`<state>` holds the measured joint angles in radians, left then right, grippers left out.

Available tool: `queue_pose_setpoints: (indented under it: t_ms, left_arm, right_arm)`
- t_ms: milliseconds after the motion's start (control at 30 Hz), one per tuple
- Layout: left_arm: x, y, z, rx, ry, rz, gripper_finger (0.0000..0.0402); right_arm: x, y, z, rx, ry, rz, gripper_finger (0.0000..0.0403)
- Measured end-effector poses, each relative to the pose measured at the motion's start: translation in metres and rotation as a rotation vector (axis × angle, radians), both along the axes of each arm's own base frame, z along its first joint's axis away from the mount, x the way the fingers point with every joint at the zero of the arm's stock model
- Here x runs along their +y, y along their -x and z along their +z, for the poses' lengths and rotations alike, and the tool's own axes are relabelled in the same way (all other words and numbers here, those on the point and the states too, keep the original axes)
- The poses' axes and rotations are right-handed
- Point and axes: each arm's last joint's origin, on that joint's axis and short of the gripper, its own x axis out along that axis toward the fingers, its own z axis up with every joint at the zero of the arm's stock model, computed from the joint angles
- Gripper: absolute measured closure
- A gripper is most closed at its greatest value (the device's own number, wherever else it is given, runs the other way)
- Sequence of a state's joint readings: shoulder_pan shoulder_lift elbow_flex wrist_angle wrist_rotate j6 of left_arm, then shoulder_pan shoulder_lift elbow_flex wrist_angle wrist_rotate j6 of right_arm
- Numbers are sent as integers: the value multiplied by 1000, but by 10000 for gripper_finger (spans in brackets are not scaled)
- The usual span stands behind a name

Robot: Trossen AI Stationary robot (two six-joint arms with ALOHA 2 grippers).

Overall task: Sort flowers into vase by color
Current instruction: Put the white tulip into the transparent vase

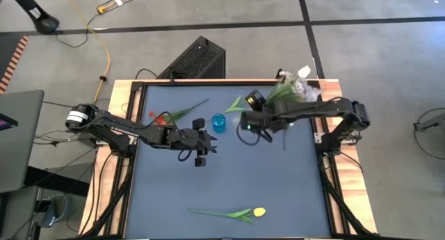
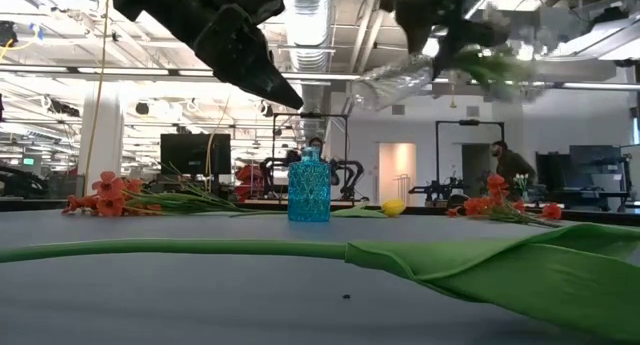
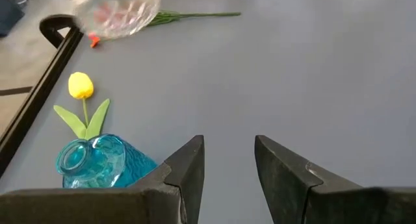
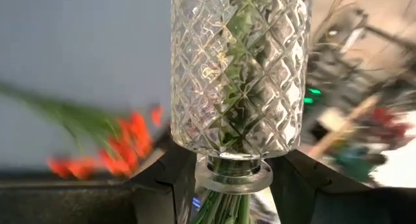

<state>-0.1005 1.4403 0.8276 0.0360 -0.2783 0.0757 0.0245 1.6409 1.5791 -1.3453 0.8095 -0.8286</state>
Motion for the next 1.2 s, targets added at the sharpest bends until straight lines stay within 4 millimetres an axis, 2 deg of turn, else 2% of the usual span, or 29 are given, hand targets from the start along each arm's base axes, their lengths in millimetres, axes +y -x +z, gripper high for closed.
queue_pose_setpoints:
  t_ms: [100,167,300,467,533,700,900,1067,1200]
  left_arm:
    - [0,0,0,-1,6,4,276]
    - [0,0,0,-2,10,8,276]
    - [0,0,0,-5,20,17,276]
    - [0,-1,1,-18,28,26,276]
    - [0,-1,1,-22,29,28,276]
    - [0,-2,3,-49,33,28,276]
    - [0,-3,5,-75,47,35,276]
    - [0,-4,7,-97,56,38,276]
    - [0,-4,7,-103,60,40,276]
  right_arm:
    - [16,7,-1,143,79,103,222]
    - [25,11,-8,221,134,162,220]
    - [34,19,-35,365,261,214,219]
    - [33,35,-72,578,550,282,220]
    - [32,40,-83,624,616,294,218]
    - [25,50,-108,667,600,281,218]
    - [15,58,-128,695,588,264,217]
    - [9,57,-139,752,525,288,218]
    - [4,52,-141,704,507,259,217]
